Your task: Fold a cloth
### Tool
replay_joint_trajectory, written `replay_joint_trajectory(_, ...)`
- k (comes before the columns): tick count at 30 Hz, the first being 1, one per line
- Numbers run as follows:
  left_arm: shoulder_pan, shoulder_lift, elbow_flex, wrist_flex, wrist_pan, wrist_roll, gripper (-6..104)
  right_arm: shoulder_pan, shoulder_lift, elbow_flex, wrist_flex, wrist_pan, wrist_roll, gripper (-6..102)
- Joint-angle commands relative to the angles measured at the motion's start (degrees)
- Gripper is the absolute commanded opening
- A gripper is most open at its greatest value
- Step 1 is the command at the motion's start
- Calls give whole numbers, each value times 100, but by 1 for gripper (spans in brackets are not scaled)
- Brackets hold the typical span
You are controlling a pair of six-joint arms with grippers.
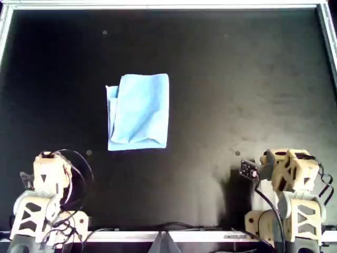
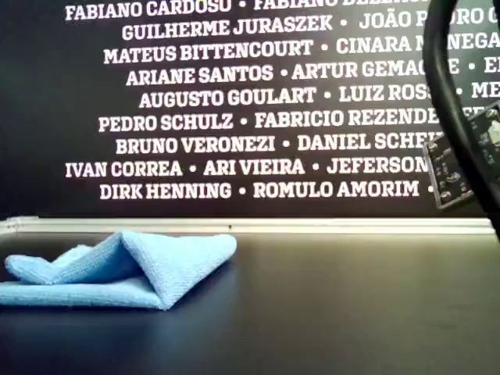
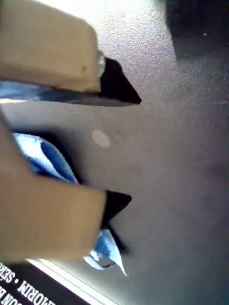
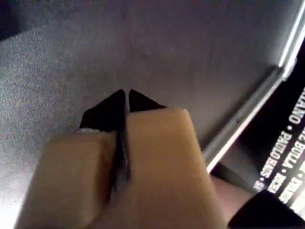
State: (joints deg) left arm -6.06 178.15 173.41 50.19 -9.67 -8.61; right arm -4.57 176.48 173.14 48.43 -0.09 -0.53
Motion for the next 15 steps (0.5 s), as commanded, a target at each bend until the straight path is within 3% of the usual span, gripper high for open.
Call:
replay_joint_trajectory(1,44,9,0,-18,26,18,63,-18,167,79,18,35,-18,3)
replay_joint_trajectory(15,105,9,0,-18,-44,-53,63,-18,167,79,18,35,-18,3)
